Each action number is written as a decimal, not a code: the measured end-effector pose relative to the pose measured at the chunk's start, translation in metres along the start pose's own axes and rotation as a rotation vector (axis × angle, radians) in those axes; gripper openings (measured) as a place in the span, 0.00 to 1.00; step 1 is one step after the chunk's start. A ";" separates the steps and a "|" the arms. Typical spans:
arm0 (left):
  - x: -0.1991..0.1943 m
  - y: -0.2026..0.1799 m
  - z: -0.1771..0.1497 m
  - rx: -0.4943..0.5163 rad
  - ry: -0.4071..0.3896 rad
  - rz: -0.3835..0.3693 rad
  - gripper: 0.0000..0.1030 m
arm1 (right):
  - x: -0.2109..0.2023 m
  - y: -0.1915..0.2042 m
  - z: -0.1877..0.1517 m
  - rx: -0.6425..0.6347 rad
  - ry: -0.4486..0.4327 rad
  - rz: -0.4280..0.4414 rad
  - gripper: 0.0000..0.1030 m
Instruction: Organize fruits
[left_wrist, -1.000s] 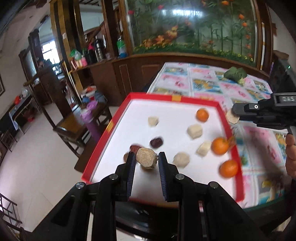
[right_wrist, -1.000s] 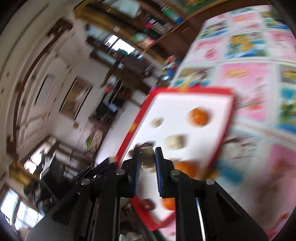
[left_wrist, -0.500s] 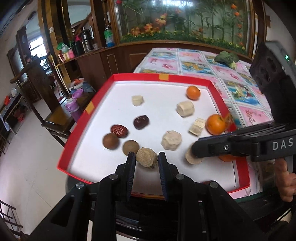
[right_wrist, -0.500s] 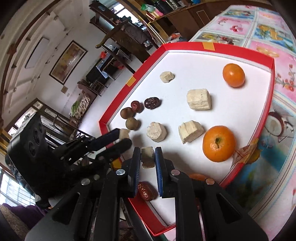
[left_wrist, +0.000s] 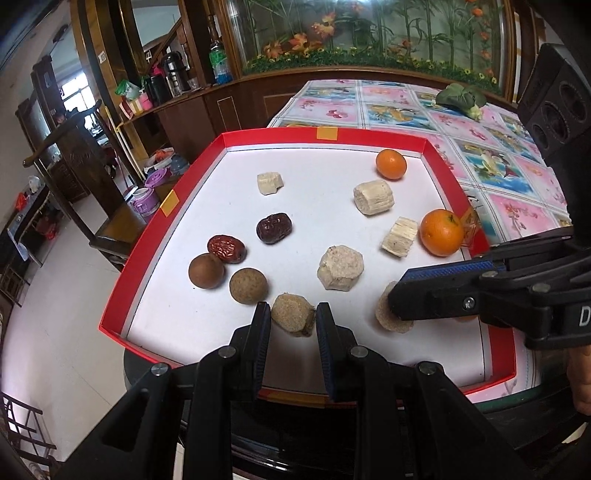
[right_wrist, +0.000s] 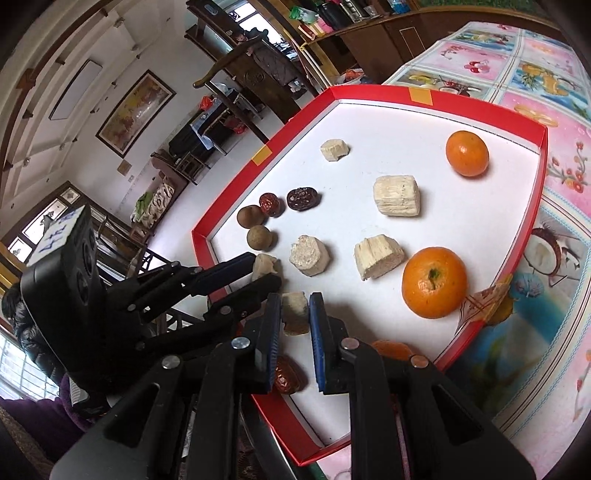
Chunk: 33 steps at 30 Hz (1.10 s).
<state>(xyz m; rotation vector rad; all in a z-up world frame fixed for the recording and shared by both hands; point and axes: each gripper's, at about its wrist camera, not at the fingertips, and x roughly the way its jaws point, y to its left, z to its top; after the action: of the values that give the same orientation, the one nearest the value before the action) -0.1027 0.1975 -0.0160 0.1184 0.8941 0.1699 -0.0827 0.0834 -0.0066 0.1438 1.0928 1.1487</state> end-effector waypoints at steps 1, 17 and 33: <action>0.000 0.000 0.000 -0.006 0.000 0.002 0.24 | 0.000 0.001 0.000 -0.003 0.001 0.002 0.18; -0.062 -0.004 0.007 -0.043 -0.196 0.140 0.80 | -0.067 0.001 -0.014 -0.013 -0.331 -0.073 0.59; -0.129 -0.008 0.016 -0.168 -0.365 0.240 1.00 | -0.178 0.068 -0.083 -0.141 -0.791 -0.485 1.00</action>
<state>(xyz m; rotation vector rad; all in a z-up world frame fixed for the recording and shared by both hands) -0.1686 0.1636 0.0906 0.0958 0.4977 0.4317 -0.1874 -0.0597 0.1020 0.1882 0.3088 0.6235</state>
